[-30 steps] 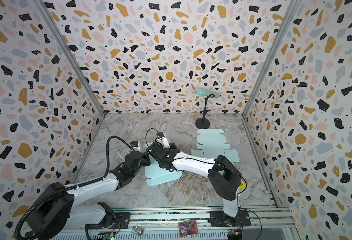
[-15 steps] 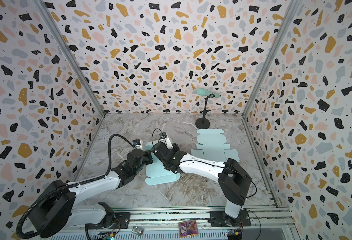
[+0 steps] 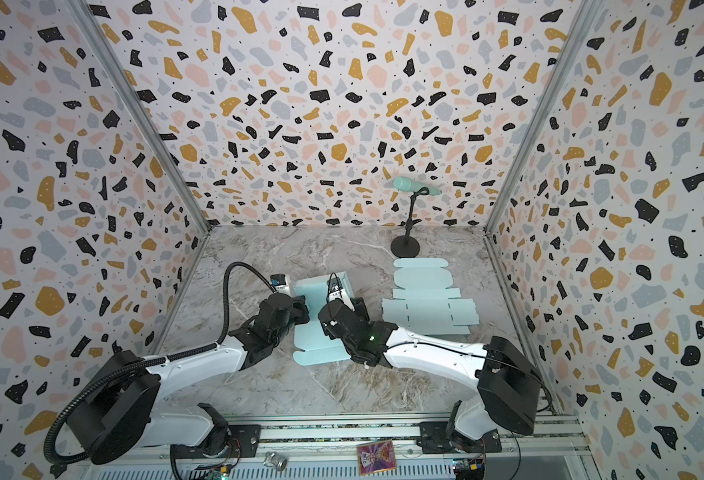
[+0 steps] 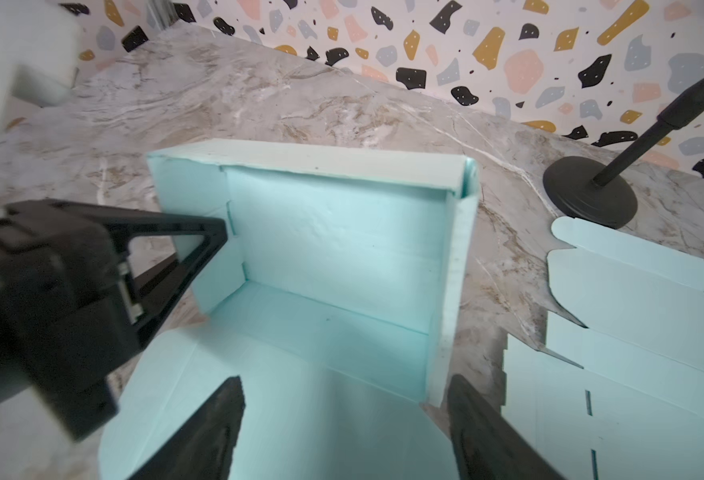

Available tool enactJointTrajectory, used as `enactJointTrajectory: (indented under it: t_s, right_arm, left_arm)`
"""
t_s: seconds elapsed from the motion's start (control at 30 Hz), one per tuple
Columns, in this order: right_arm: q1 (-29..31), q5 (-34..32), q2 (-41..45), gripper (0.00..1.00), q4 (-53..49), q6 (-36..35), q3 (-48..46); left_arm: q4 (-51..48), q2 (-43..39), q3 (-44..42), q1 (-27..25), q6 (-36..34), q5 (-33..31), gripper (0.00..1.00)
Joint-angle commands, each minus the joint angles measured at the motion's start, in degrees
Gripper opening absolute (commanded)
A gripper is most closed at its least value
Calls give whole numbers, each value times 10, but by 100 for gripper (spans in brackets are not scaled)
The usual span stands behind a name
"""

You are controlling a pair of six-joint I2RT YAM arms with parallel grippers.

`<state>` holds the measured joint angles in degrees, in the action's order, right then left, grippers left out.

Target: Fold the paper box

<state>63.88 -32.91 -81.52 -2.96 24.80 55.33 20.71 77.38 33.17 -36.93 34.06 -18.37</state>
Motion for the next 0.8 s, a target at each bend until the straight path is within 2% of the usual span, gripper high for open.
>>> enactJointTrajectory:
  t_s: [0.0,0.1,0.17,0.23,0.3,0.37,0.4,0.47,0.6,0.77]
  right_arm:
    - [32,-12,93,81,35,-3,-18]
    - [35,-9,168,82,25,-6,-26]
    - [10,24,205,82,21,-17,-26]
    - [-49,107,230,84,17,-26,-26]
    - [-144,242,235,84,16,-33,-24]
    - [-211,369,220,84,23,-54,-20]
    - [-235,424,205,84,23,-73,-18]
    - [-255,482,178,84,15,-105,-14]
    - [-277,562,133,86,11,-140,-9]
    - [-280,595,78,87,17,-150,-3]
  left_arm:
    - [33,4,19,-2,-63,12,0]
    - [44,14,29,-3,-120,63,0]
    - [55,15,30,-3,-149,97,0]
    - [64,16,31,-3,-168,131,0]
    - [69,18,32,-3,-182,166,0]
    - [65,19,34,-6,-196,189,0]
    - [58,21,35,-8,-202,196,0]
    - [46,24,35,-10,-212,205,0]
    - [25,22,36,-19,-224,214,0]
    - [0,25,37,-25,-226,201,0]
